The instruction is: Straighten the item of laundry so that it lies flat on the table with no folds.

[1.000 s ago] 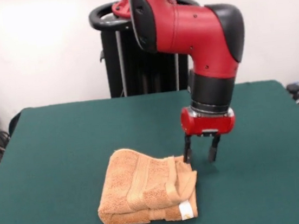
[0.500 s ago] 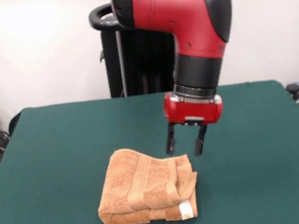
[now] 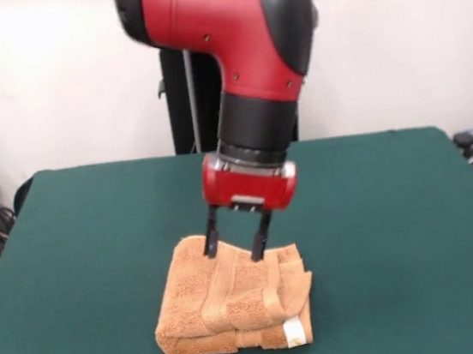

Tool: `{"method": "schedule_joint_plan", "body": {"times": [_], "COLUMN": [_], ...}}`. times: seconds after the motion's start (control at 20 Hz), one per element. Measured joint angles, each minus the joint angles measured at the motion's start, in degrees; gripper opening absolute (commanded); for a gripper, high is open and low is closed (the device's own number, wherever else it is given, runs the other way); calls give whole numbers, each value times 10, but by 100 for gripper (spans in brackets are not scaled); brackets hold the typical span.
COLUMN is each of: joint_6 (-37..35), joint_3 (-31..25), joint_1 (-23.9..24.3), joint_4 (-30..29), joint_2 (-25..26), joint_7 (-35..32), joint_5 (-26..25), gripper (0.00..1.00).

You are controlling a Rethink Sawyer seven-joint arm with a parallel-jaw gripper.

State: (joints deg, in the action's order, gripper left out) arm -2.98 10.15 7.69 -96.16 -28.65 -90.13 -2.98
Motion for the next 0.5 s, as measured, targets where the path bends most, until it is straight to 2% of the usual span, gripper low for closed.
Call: {"method": "schedule_joint_plan", "body": {"times": [0.15, 0.2, 0.5], "joint_6": [8, 24, 82], "joint_3": [0, -3, -27], "joint_1": [8, 19, 54], "joint_4": [15, 25, 41], "joint_2": [23, 46, 93], "joint_7": [0, 0, 0], "joint_5": [-5, -11, -33], "gripper": [100, 100, 100]}}
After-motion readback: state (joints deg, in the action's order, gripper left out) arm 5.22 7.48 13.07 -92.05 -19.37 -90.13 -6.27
